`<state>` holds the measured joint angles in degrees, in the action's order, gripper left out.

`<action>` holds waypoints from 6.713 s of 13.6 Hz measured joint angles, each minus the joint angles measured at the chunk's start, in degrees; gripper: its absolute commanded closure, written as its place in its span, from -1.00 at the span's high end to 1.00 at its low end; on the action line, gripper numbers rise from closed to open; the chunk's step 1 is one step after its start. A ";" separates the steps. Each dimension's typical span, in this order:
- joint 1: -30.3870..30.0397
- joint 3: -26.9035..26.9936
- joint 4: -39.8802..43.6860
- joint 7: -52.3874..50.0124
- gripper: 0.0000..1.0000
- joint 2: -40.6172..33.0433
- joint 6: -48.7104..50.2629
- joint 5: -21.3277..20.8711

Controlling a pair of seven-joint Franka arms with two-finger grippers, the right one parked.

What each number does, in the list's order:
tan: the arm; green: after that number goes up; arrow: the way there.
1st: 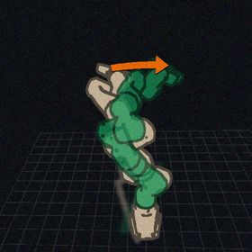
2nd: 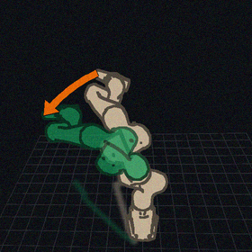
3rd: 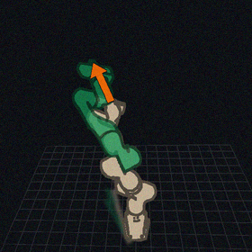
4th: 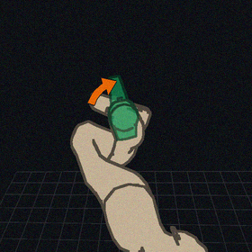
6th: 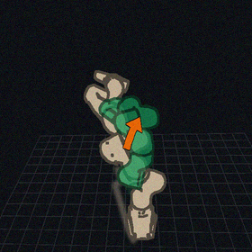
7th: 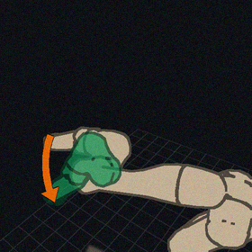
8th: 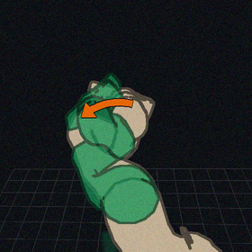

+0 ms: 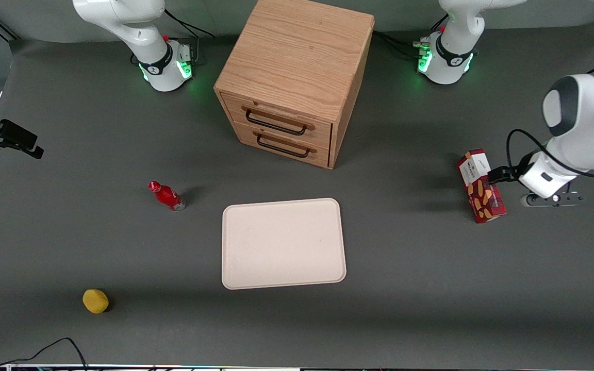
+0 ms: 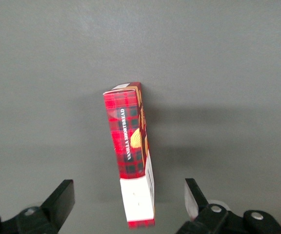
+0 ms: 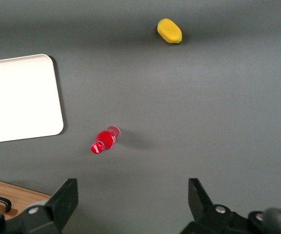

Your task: Place red cookie box on tray

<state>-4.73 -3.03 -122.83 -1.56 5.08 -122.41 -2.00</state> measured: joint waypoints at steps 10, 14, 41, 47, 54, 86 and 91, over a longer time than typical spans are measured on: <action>-0.22 0.21 -16.91 -1.54 0.88 2.98 -28.47 0.26; -0.90 0.47 -18.08 -1.56 0.04 5.79 -34.35 0.29; -0.38 -17.75 30.63 -30.24 -0.48 -1.98 38.37 5.88; 5.73 -29.48 36.17 -59.88 -0.47 14.14 20.52 -1.31; 17.33 -29.30 52.06 -64.25 -0.47 35.62 11.87 -20.33; 16.99 -30.73 55.77 -55.48 1.00 39.32 18.70 -23.55; 11.80 -25.09 42.30 -38.14 1.00 22.48 22.14 -11.41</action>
<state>7.07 -28.12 -80.54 -39.69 27.56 -100.27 -13.41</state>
